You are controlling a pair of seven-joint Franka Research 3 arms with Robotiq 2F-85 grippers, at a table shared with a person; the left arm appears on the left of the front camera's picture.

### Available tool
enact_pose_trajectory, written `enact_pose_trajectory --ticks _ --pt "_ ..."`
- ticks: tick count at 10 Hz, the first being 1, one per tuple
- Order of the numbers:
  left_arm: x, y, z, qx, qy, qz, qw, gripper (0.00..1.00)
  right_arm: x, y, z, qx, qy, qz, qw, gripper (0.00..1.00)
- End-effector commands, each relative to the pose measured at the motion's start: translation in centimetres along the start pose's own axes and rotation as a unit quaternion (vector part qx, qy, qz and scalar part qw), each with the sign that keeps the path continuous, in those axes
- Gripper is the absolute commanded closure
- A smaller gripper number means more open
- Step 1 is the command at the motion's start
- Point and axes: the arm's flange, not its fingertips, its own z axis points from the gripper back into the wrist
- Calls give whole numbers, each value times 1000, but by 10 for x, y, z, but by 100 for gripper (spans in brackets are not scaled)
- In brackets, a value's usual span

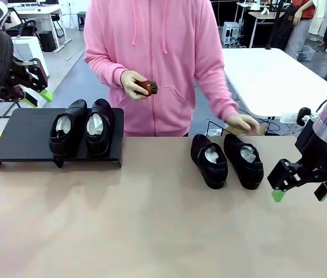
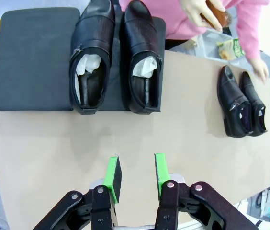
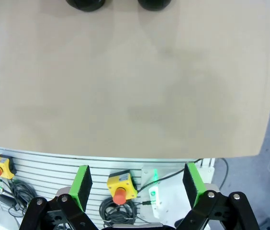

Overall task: Organize the shoes by placing them on the stand.
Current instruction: Pick up one Shoe and place it in the middle of the table.

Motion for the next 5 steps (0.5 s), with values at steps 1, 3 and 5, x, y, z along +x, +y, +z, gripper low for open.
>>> enact_pose_trajectory --ticks 1,3,5 --pt "1 1 1 -7 -1 0 1000 60 -1 1 1 1 -1 2 1000 0" --pt "1 1 1 -7 -1 0 1000 60 -1 1 1 1 -1 2 1000 0" --pt "1 1 1 -7 -1 0 1000 60 -1 1 1 1 -1 2 1000 0"
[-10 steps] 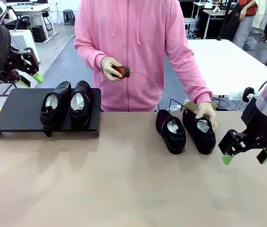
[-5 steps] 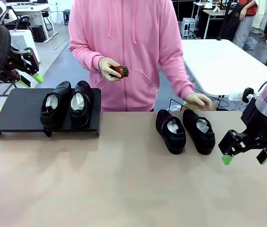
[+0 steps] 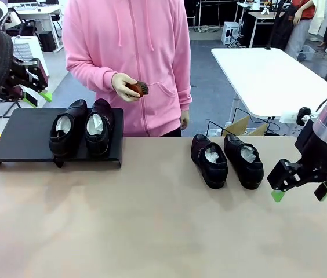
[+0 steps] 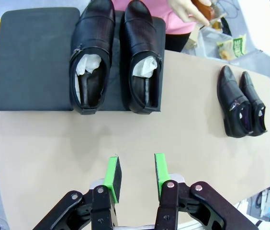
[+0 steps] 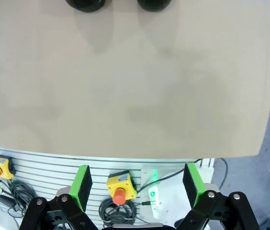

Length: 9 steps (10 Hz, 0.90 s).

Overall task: Organize the shoes by placing them on the stand.
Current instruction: Pick up one Shoe and place it in the middle of the table.

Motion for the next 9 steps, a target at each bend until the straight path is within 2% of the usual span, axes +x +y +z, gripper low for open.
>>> enact_pose_trajectory --ticks 1,6,7,9 --pt "1 1 1 -7 -1 0 1000 60 0 0 1 3 0 1 1000 0" --pt "1 1 1 -7 -1 0 1000 60 0 0 0 0 0 0 1000 0" --pt "1 1 1 -7 -1 0 1000 60 15 3 -3 3 12 1 1000 0" --pt "1 1 1 -7 -1 0 1000 60 38 11 1 -10 -6 16 1000 0"
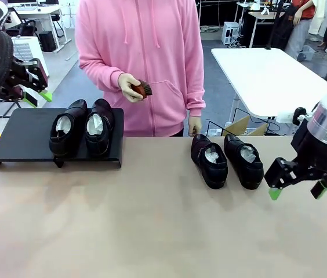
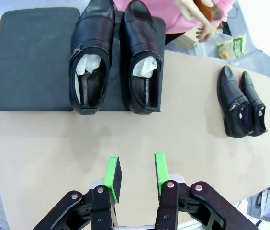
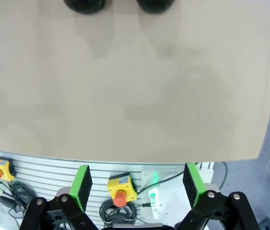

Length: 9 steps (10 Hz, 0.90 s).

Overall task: Organize the shoes by placing them on the stand.
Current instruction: Pick up one Shoe and place it in the middle of the table.

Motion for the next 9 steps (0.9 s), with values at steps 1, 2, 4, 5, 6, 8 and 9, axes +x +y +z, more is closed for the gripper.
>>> enact_pose_trajectory --ticks 1,2,4,5,6,8,9 --pt "1 1 1 -7 -1 0 1000 60 35 14 5 -12 -29 34 999 0" --pt "1 1 1 -7 -1 0 1000 60 56 25 0 -8 -51 65 997 0" --pt "1 1 1 -7 -1 0 1000 60 108 41 -15 -18 -60 80 995 0" --pt "1 1 1 -7 -1 0 1000 60 135 49 -26 -28 -56 81 995 0" --pt "1 1 1 -7 -1 0 1000 60 161 59 -36 -45 -54 70 995 0" --pt "1 1 1 -7 -1 0 1000 60 195 71 -50 -42 -57 53 996 0" --pt "1 1 1 -7 -1 0 1000 60 208 74 -54 -32 -61 47 996 0"
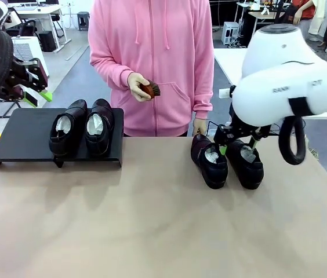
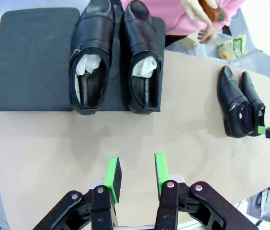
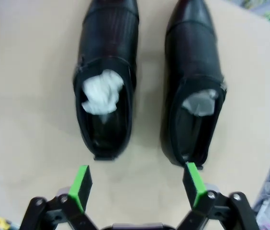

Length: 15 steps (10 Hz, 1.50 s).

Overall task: Organize the shoes by placing them on the stand.
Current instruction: Pick up one Shoe and place it in the middle of the table.

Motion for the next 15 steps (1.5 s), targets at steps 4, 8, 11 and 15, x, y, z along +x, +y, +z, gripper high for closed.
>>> enact_pose_trajectory --ticks 4,8,11,15 --pt "1 2 1 -7 0 0 1000 60 33 5 -22 22 11 -44 999 0" --pt "1 2 1 -7 0 0 1000 60 37 -4 -34 23 7 -43 999 12" --pt "1 2 1 -7 0 0 1000 60 41 0 -48 37 16 -16 999 25" --pt "1 2 1 -7 0 0 1000 60 49 6 -72 44 42 -11 998 25"
